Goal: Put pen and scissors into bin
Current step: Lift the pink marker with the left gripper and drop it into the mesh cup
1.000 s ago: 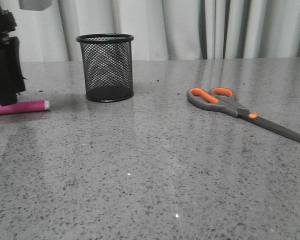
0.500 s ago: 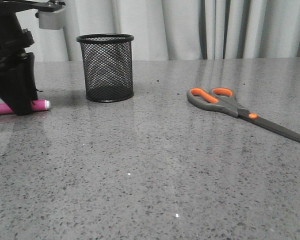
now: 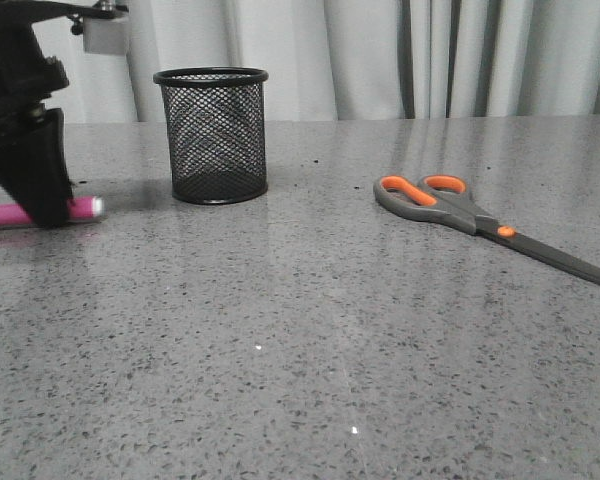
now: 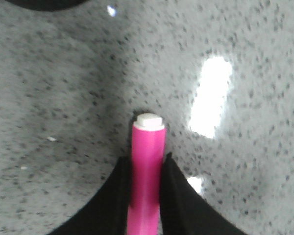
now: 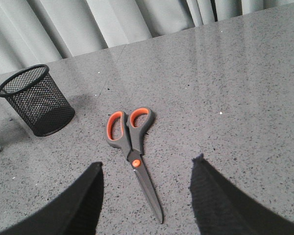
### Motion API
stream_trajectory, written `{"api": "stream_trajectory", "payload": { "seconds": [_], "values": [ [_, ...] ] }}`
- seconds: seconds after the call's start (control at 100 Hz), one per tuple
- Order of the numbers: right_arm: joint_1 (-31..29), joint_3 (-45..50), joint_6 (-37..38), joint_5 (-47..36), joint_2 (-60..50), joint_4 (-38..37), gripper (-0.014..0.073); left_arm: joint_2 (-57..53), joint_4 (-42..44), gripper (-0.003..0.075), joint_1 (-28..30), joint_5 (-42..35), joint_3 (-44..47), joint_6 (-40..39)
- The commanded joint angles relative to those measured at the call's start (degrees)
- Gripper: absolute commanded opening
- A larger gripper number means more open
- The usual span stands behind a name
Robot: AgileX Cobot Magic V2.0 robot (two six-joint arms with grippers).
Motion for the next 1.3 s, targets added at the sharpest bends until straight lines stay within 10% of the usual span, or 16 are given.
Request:
{"api": "stream_trajectory", "payload": {
  "seconds": [0.0, 0.28, 0.55, 1.19, 1.29],
  "values": [
    [0.10, -2.19, -0.73, -3.62, 0.87, -0.08, 0.0358, -6.33, -5.66, -0.0019, 0.56, -5.89, -1.30, -2.72],
    [0.10, -2.19, -0.73, -3.62, 0.87, -0.08, 0.0358, -16.43, -45.44, -0.0019, 5.61, -19.63, -1.30, 12.54],
    [0.10, -2.19, -0.73, -3.20, 0.87, -0.08, 0.0358, -13.49, -86.02, -0.0019, 4.74, -13.04, -1.20, 35.01],
    [0.10, -2.19, -0.73, -3.20, 0.87, -0.08, 0.0358, 2.25, -89.11, -0.0017, 4.74, -3.74, -1.20, 35.07],
    [0.10, -2.19, -0.73, -3.20, 0.87, -0.08, 0.0358, 2.34, -89.11, 0.0085, 4.74, -3.84, -1.20, 34.80]
  ]
}}
